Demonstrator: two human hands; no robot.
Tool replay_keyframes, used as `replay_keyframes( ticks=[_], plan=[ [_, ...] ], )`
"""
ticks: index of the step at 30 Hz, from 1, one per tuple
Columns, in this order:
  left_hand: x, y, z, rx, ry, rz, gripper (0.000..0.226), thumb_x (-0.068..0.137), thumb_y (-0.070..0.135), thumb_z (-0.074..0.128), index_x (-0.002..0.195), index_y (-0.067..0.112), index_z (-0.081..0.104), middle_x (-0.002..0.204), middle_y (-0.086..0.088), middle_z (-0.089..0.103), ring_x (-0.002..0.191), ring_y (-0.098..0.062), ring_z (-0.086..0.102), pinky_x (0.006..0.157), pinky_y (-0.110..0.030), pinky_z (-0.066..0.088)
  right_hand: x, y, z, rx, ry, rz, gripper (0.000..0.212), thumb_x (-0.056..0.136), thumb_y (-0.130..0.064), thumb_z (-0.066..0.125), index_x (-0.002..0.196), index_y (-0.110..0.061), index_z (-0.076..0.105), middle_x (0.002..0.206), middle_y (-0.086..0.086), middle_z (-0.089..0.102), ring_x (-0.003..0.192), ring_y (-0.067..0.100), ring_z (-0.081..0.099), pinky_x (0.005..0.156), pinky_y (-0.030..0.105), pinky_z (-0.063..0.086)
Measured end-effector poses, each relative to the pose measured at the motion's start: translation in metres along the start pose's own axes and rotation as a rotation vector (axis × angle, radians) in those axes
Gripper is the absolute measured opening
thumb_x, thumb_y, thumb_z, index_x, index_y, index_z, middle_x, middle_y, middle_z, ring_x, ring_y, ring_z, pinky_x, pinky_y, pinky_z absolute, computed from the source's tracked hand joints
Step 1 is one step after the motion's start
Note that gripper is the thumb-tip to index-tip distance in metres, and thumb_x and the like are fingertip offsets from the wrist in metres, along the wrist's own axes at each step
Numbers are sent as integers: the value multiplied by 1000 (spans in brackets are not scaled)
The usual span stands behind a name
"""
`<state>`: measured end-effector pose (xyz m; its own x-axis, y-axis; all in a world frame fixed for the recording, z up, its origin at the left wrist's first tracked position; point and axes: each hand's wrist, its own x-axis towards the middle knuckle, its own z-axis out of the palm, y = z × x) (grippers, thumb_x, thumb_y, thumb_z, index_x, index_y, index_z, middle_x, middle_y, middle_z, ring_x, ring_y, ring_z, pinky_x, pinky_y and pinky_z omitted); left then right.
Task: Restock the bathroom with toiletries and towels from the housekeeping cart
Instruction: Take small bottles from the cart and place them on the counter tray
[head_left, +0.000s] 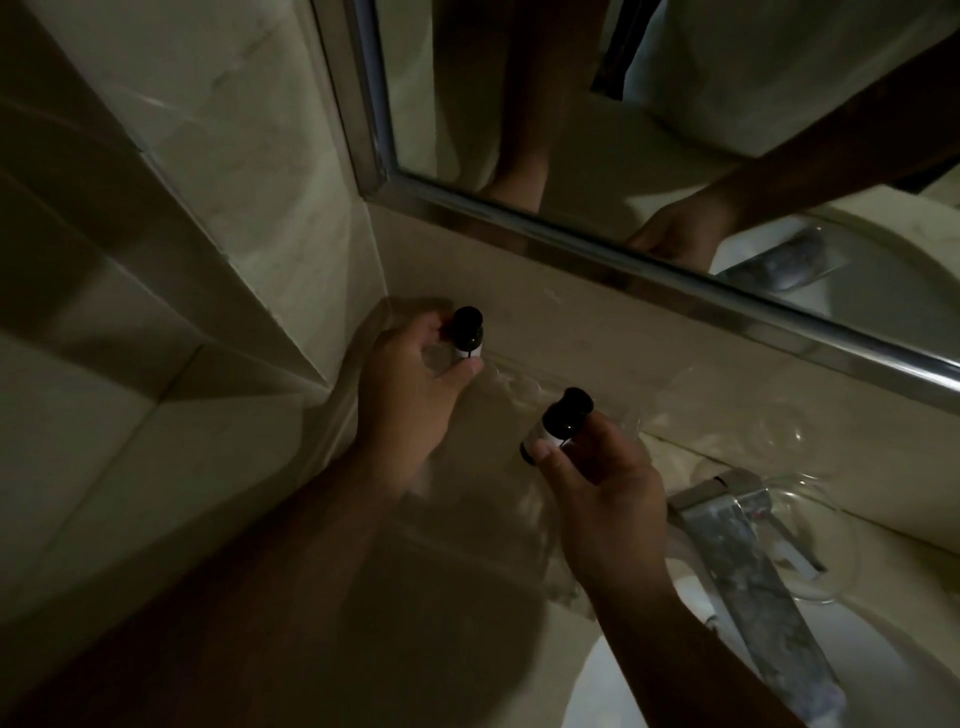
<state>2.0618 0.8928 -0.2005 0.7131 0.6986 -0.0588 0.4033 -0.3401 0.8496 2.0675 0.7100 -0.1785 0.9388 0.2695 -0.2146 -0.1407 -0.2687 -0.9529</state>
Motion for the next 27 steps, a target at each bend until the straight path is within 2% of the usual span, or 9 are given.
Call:
replay_keyframes(
  ticks=[2, 6, 9, 13, 16, 18, 22, 25, 27],
  plan=[
    [0, -1, 2, -6, 0, -6, 43, 82, 29, 81, 122, 27, 64, 113, 13, 67, 105, -8, 61, 85, -25, 47, 1, 2, 1, 10, -8, -3, 34, 87, -11, 74, 114, -30, 69, 96, -23, 73, 93, -6, 68, 72, 6, 50],
    [2, -3, 5, 21, 11, 8, 41, 81, 29, 81, 119, 25, 65, 114, 6, 69, 105, -14, 63, 88, -36, 53, 4, 5, 0, -5, 0, -14, 34, 85, -11, 75, 113, -30, 69, 95, -24, 73, 92, -6, 68, 73, 6, 50],
    [4, -3, 6, 27, 29, 37, 41, 80, 28, 82, 118, 23, 67, 111, 8, 68, 103, -12, 62, 88, -33, 52, 5, 6, -1, 50, 6, -14, 37, 85, -5, 75, 119, -20, 69, 100, -16, 75, 95, -1, 70, 75, 9, 52],
    [5, -1, 5, 57, 51, 44, 41, 79, 30, 83, 115, 20, 66, 98, 15, 57, 96, -10, 57, 83, -32, 51, 7, 4, 0, 54, -18, -17, 37, 86, -4, 73, 116, -25, 67, 97, -28, 72, 94, -8, 68, 73, 5, 50],
    [4, -1, 5, 24, 39, 27, 45, 77, 31, 84, 117, 22, 64, 100, 14, 56, 99, -12, 59, 84, -35, 52, 9, 5, 0, 35, -20, -28, 32, 86, -7, 74, 113, -25, 69, 97, -25, 72, 92, -8, 68, 74, 6, 51],
    [3, -2, 4, -24, 28, 26, 49, 75, 28, 86, 118, 24, 63, 103, 15, 56, 101, -9, 57, 87, -30, 51, 10, 5, 2, 40, -27, -31, 31, 86, -7, 75, 115, -19, 70, 101, -16, 74, 94, -5, 69, 75, 8, 52],
    [-2, -5, -4, -79, 3, 4, 61, 76, 19, 86, 130, 19, 58, 118, 11, 56, 108, -5, 53, 76, 2, 39, 14, 5, 8, 19, -21, -53, 38, 86, -9, 75, 122, -16, 68, 105, -12, 75, 99, -1, 69, 82, 12, 54],
    [-14, -9, -13, -66, 15, 1, 51, 81, 21, 82, 127, 21, 59, 117, 15, 56, 106, -1, 52, 76, 3, 39, 22, 4, 16, -57, 10, -106, 39, 86, -10, 76, 123, -18, 68, 107, -11, 73, 98, -2, 68, 84, 13, 54],
    [-23, -13, -18, -66, 11, 27, 46, 85, 23, 78, 128, 22, 60, 121, 14, 57, 110, 0, 51, 86, -5, 43, 27, 1, 22, -128, 20, -147, 41, 87, -15, 76, 125, -23, 67, 111, -16, 71, 99, -5, 66, 84, 11, 53]
  ],
)
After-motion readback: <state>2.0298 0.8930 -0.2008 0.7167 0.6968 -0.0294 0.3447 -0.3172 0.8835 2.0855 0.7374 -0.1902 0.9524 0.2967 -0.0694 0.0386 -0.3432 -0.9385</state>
